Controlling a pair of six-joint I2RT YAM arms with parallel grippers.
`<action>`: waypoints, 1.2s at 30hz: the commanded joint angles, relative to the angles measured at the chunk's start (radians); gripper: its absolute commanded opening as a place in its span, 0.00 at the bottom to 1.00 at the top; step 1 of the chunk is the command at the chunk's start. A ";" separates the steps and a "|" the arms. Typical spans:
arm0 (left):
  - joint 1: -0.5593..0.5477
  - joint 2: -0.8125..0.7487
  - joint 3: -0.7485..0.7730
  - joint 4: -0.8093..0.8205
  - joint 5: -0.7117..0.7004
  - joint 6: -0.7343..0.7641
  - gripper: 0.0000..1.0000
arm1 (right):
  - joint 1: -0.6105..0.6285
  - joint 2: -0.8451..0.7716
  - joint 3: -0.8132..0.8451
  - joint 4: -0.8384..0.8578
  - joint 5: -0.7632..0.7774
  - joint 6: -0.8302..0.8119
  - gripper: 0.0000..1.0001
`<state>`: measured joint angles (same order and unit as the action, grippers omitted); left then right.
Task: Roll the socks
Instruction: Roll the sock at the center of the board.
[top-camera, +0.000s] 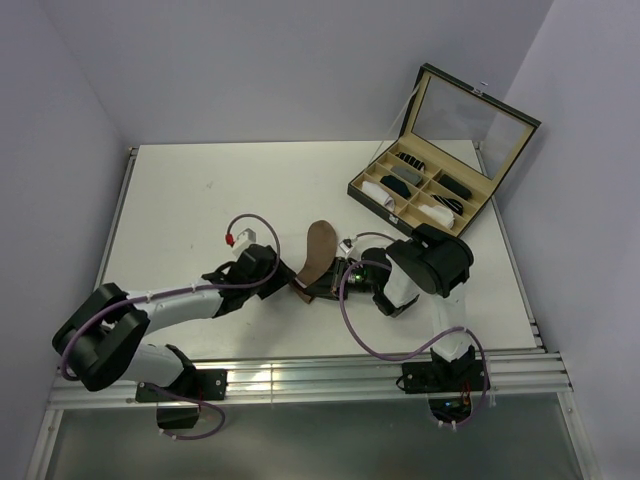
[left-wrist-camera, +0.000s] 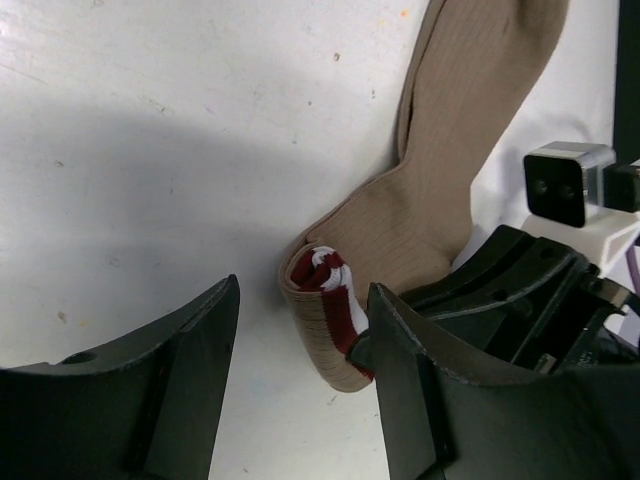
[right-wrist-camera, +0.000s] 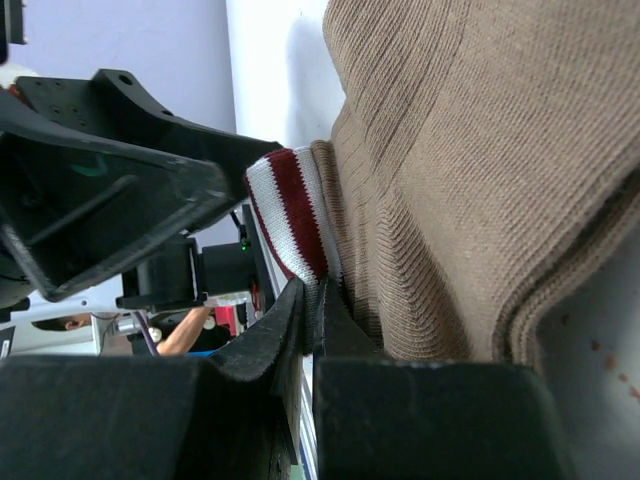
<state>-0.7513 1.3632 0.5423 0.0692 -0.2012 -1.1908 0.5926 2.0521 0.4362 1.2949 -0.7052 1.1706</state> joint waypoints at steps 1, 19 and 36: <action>-0.013 0.022 0.011 0.043 0.016 -0.012 0.59 | -0.005 -0.003 -0.011 -0.031 0.006 -0.009 0.00; -0.040 0.177 0.065 0.015 -0.007 -0.016 0.15 | -0.004 -0.147 0.021 -0.346 0.058 -0.185 0.11; -0.045 0.148 0.145 -0.152 -0.067 0.072 0.00 | 0.234 -0.609 0.194 -1.111 0.703 -0.741 0.46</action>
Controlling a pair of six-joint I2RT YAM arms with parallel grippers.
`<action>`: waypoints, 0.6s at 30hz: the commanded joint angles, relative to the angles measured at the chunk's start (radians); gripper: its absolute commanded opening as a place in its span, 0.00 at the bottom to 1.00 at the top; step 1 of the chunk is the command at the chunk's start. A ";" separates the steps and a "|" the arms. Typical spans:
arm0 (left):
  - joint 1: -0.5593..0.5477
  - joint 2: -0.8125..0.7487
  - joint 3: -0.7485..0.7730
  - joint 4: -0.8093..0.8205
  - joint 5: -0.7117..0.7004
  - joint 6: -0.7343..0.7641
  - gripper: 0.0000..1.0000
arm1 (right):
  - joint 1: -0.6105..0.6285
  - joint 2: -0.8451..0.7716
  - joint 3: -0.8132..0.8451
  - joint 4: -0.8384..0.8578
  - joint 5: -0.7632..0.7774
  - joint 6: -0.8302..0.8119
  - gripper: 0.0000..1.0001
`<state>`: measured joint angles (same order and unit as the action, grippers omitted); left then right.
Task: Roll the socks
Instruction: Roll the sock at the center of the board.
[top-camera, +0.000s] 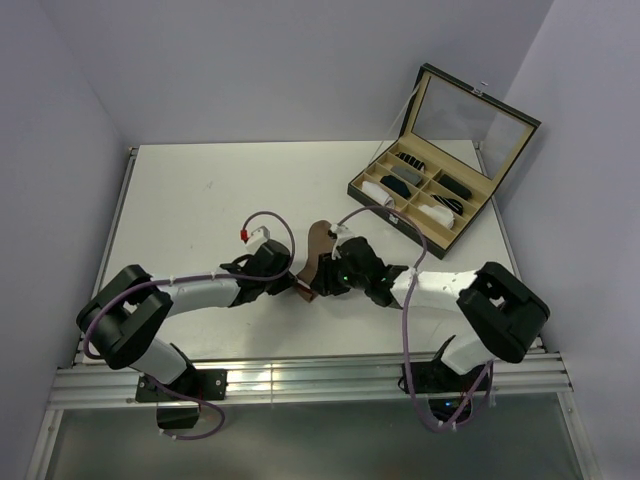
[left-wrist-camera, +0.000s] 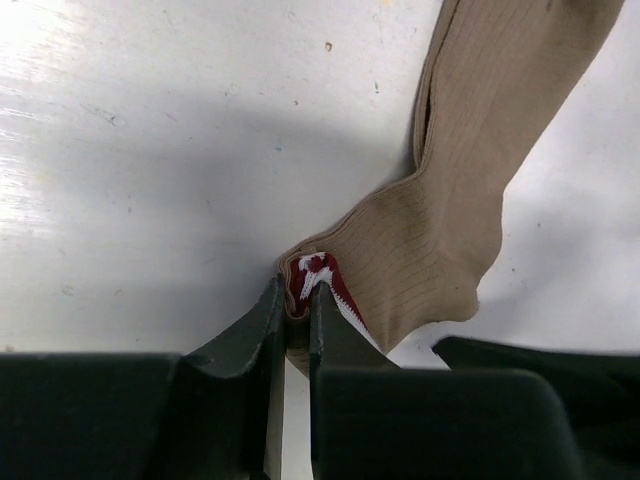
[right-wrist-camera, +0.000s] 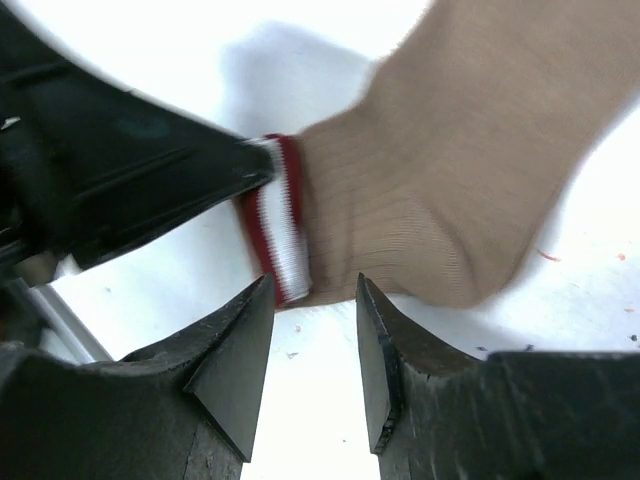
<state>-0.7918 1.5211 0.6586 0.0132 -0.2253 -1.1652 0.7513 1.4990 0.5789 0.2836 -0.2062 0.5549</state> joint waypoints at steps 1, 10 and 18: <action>-0.004 -0.007 0.033 -0.099 -0.042 0.052 0.00 | 0.097 -0.065 0.055 -0.093 0.230 -0.151 0.46; 0.000 0.007 0.045 -0.121 -0.034 0.062 0.00 | 0.239 -0.022 0.102 -0.017 0.333 -0.282 0.47; 0.008 0.010 0.052 -0.122 -0.028 0.068 0.00 | 0.284 0.093 0.165 -0.001 0.346 -0.319 0.48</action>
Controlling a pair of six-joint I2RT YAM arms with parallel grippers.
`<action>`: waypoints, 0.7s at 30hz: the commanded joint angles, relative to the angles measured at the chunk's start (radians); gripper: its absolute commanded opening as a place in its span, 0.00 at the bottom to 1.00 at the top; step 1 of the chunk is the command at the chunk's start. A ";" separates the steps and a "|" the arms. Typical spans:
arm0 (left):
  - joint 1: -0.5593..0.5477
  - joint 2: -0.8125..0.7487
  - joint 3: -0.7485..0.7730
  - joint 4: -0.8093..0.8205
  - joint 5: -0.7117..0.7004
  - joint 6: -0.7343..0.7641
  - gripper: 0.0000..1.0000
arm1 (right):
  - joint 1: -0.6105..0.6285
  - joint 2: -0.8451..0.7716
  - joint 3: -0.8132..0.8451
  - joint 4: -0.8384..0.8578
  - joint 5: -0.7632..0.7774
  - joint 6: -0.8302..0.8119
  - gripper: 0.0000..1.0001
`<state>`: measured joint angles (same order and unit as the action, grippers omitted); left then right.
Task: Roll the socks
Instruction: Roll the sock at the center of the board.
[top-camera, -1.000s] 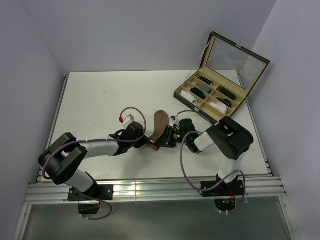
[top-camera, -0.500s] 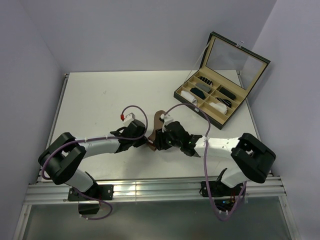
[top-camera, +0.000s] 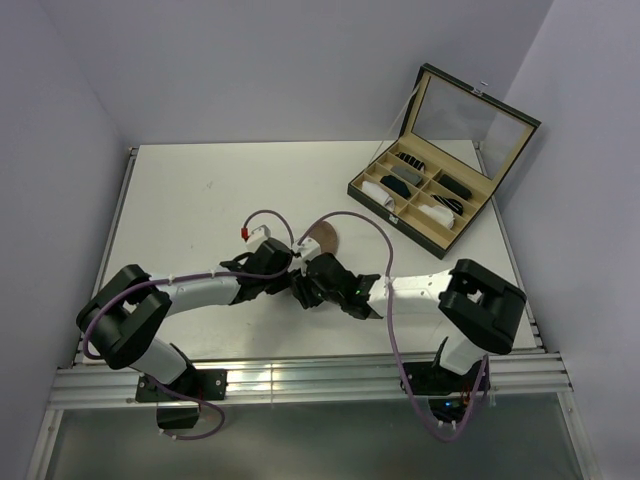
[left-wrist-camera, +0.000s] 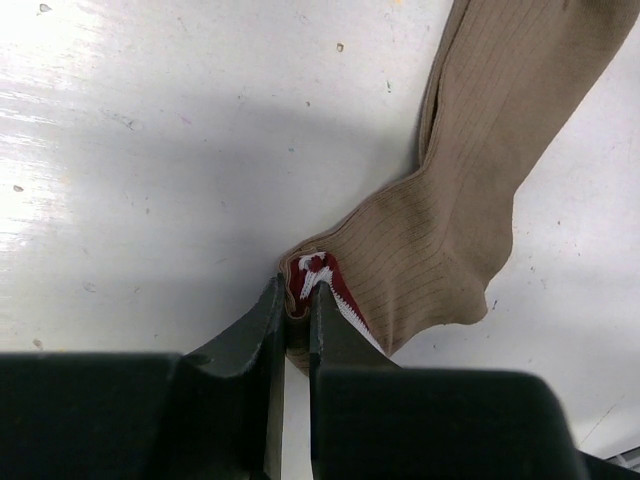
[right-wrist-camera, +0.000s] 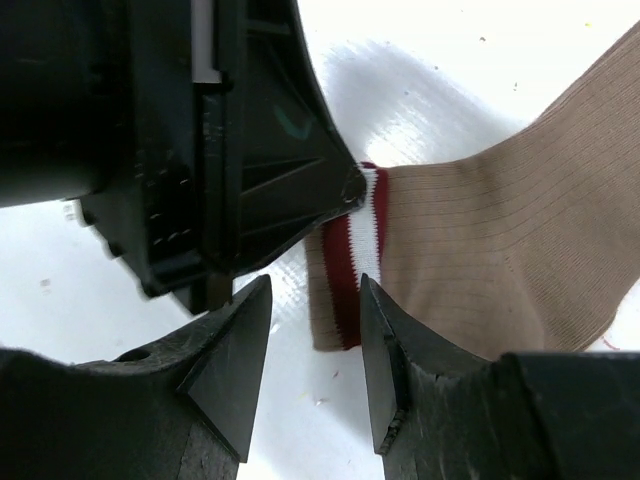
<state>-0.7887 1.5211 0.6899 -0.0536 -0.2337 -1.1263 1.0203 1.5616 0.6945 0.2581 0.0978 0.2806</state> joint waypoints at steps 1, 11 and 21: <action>0.006 0.010 0.019 -0.054 -0.018 0.028 0.00 | 0.020 0.040 0.054 0.021 0.043 -0.047 0.48; 0.020 -0.004 0.010 -0.043 -0.004 0.025 0.00 | 0.034 0.140 0.065 -0.052 0.066 -0.017 0.43; 0.048 -0.059 -0.027 0.006 0.037 0.007 0.28 | 0.027 0.167 0.071 -0.072 0.019 0.034 0.00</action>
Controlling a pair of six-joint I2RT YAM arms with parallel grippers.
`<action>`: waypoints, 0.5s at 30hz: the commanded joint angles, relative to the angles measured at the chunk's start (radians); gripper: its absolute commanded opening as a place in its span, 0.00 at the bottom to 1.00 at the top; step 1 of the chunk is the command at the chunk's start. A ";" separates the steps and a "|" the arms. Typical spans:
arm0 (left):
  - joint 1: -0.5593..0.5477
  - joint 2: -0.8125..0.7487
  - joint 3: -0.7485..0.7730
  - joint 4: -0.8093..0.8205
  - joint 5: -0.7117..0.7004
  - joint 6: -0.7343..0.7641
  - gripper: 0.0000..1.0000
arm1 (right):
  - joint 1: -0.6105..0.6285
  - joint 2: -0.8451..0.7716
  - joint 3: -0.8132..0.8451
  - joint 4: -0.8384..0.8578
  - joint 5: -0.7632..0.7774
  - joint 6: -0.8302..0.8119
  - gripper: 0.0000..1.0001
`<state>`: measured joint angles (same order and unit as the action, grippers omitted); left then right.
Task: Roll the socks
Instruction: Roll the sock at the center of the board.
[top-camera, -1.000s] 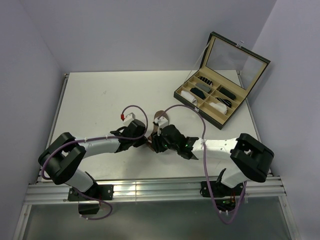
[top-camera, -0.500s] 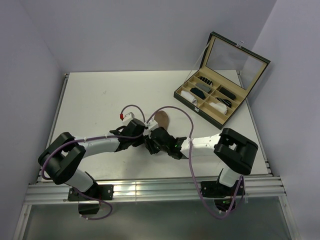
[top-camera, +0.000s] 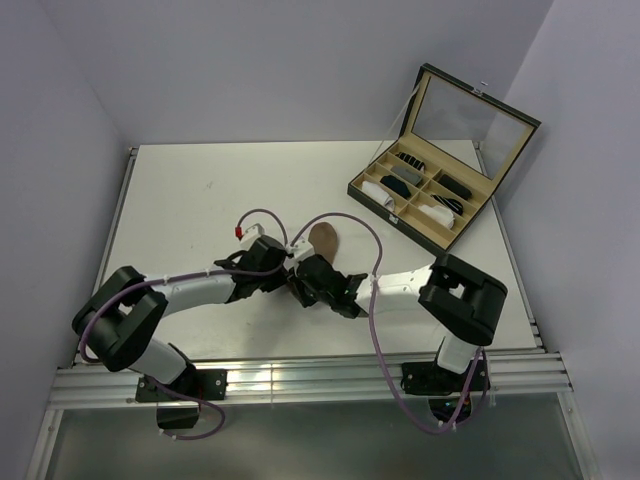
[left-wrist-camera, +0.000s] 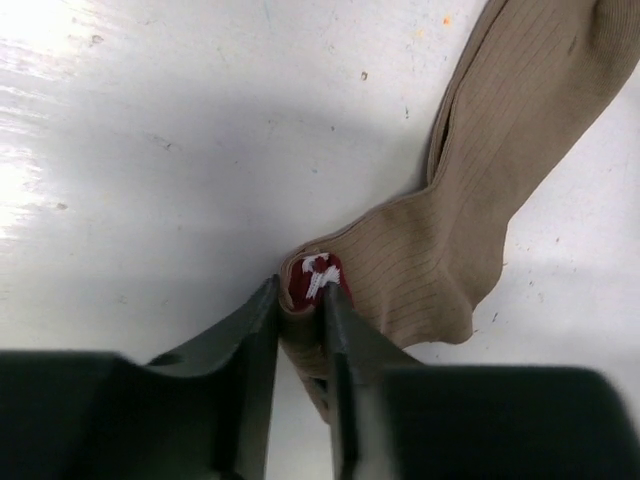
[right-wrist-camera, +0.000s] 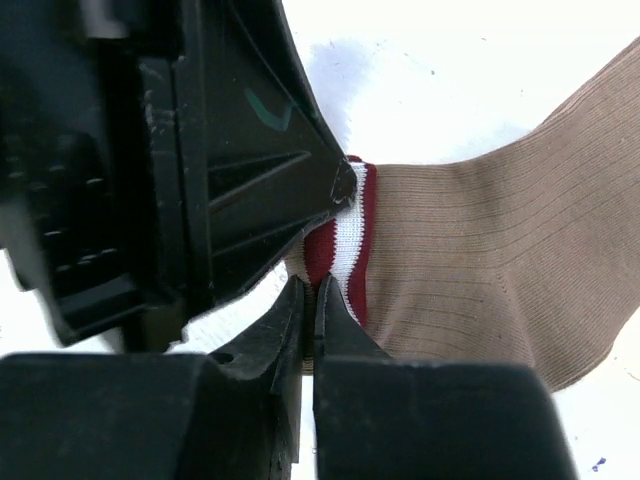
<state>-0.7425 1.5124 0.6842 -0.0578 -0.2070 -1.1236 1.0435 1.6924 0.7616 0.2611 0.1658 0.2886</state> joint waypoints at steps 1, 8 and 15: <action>0.000 -0.073 -0.028 0.012 0.006 0.001 0.32 | 0.000 0.032 -0.002 -0.069 -0.070 0.033 0.00; 0.002 -0.207 -0.081 0.016 -0.045 -0.031 0.66 | -0.105 -0.008 -0.031 0.023 -0.368 0.135 0.00; 0.002 -0.287 -0.135 0.041 -0.060 -0.053 0.68 | -0.235 0.035 -0.103 0.248 -0.659 0.346 0.00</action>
<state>-0.7391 1.2522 0.5758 -0.0509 -0.2424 -1.1530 0.8577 1.6951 0.6956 0.3820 -0.2977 0.5003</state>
